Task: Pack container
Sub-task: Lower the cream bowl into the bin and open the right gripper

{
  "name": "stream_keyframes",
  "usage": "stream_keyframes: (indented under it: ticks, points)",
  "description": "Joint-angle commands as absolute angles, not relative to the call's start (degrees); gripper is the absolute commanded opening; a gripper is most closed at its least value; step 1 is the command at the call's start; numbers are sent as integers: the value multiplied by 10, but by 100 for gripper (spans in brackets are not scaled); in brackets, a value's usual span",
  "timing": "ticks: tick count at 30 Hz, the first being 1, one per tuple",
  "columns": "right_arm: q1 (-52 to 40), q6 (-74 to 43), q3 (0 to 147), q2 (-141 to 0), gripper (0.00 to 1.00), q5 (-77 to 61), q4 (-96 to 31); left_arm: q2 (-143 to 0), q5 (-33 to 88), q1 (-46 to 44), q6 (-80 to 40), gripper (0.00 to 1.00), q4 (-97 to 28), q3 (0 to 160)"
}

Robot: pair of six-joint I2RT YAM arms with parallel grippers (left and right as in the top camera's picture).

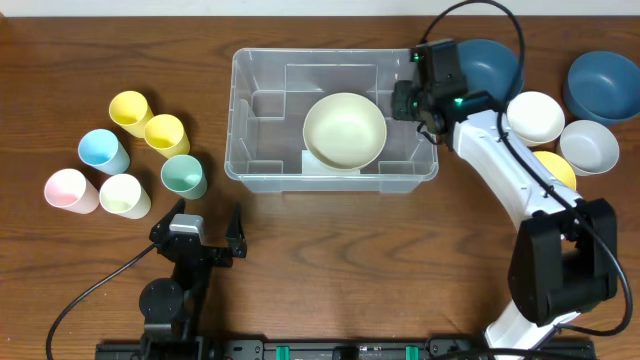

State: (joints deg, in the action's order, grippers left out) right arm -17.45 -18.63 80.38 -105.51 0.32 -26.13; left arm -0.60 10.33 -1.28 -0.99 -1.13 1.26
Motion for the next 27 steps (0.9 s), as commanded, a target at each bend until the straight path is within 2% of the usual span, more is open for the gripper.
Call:
stream_keyframes:
  ticks: [1,13,27]
  points:
    - [-211,-145,826,-1054,34,-22,-267,-3,112,-10,0,98,-30,2]
    - [-274,-145,826,-1091,24,-9,-251,-3,112,-10,0,98,-30,2]
    - [-274,-147,826,-1148,22,-13,-237,-3,112,-10,0,98,-30,2]
